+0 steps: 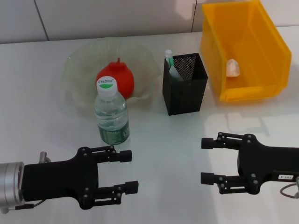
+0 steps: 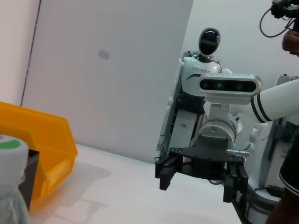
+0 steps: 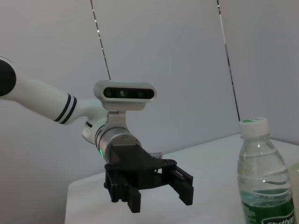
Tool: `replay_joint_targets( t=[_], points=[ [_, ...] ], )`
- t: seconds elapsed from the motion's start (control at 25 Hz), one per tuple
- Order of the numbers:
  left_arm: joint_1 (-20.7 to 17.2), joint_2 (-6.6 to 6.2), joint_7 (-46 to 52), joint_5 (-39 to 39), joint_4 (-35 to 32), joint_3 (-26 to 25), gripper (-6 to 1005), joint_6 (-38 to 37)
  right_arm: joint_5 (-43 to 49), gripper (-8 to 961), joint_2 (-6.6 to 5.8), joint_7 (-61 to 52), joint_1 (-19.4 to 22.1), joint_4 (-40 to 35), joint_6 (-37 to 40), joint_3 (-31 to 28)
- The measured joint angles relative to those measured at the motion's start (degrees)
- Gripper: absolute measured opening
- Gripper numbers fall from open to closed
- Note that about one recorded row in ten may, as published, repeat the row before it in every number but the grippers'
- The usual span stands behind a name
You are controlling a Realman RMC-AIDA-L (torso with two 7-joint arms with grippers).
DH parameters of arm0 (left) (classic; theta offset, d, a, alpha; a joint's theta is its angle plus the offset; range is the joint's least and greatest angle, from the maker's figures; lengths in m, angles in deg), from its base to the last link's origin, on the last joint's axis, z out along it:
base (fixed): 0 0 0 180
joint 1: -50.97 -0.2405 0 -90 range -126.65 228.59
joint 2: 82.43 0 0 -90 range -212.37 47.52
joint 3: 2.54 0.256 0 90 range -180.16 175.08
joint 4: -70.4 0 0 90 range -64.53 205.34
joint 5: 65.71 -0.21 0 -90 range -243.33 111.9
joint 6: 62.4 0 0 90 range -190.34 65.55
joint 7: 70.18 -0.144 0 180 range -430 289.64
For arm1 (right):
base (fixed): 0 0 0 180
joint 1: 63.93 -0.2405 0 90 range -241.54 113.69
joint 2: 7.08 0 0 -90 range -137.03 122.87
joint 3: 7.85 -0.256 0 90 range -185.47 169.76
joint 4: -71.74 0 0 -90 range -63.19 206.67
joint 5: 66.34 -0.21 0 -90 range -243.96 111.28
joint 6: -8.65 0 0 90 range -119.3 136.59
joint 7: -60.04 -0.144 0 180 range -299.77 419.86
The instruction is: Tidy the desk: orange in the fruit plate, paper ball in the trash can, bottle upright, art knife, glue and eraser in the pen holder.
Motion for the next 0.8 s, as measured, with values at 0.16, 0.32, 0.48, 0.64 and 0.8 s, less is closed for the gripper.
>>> replay_joint_targets(
  t=[0.16, 0.32, 0.48, 0.64, 0.8],
  points=[
    [-0.9, -0.16, 0.0, 0.0, -0.1, -1.0, 709, 0.4, 0.0, 786, 0.06, 0.0, -1.1, 0.3, -1.8, 1.1],
    [-1.5, -0.27, -0.2, -0.1, -0.3, -1.4, 699, 0.4, 0.0, 787, 0.06, -0.6, -1.9, 0.5, -2.7, 1.5],
    [-1.4, -0.29, -0.1, -0.2, -0.4, -1.1, 704, 0.4, 0.0, 787, 0.04, -0.9, -2.2, 0.5, -3.0, 1.5],
    [-1.3, -0.29, 0.0, -0.3, -0.7, -1.1, 706, 0.6, 0.0, 787, 0.04, -0.9, -2.2, 0.5, -3.1, 1.5],
    [-1.3, -0.18, 0.0, -0.3, -0.8, -1.0, 710, 0.6, 0.0, 787, 0.04, -1.0, -2.2, 0.5, -3.1, 1.5]
  ],
)
